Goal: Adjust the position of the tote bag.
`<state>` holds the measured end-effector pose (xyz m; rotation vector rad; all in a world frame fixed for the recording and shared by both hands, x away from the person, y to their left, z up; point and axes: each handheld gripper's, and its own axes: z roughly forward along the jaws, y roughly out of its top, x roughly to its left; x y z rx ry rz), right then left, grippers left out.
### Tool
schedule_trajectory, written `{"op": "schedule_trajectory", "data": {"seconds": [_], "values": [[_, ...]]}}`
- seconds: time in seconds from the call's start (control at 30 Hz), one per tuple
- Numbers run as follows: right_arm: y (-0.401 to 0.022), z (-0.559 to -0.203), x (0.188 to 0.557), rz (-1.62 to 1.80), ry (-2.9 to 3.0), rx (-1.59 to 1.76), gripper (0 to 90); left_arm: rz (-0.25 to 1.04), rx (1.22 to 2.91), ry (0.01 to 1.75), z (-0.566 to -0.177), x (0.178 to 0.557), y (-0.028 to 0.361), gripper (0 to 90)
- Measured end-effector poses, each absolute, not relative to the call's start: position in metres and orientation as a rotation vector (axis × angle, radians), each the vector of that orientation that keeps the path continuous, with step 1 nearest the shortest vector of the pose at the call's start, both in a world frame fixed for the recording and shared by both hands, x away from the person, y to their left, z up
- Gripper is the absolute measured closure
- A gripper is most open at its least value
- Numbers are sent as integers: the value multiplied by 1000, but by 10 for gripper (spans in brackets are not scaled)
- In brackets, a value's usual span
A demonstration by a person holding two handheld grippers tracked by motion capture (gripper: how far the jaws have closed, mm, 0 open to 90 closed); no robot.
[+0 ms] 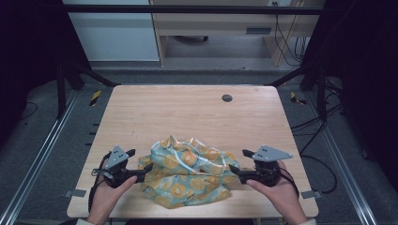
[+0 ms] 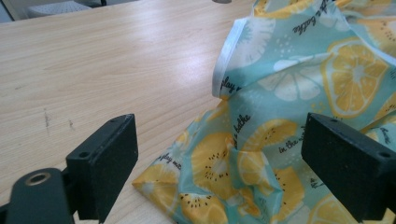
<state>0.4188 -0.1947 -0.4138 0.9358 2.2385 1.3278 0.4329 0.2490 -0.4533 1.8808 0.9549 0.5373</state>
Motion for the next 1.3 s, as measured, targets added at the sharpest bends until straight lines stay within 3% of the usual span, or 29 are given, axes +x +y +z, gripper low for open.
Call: {"op": "schedule_trajectory", "data": {"seconds": [0.3, 0.37, 0.43, 0.57, 0.87, 1.3], "values": [[-104, -388, 452, 1302, 2401, 763, 435, 548, 1898, 957, -453, 433, 250, 116], [-90, -389, 460, 1256, 2444, 757, 521, 547, 1894, 956, -453, 432, 250, 120], [-79, -390, 465, 1223, 2458, 760, 730, 548, 1893, 957, -452, 432, 251, 121], [-70, -388, 466, 1210, 2470, 738, 888, 552, 1895, 967, -452, 433, 252, 128], [-57, -378, 436, 1338, 2481, 640, 898, 559, 1858, 961, -444, 430, 257, 161], [-59, -420, 404, 1323, 2552, 605, 888, 496, 1906, 919, -421, 435, 248, 214]]}}
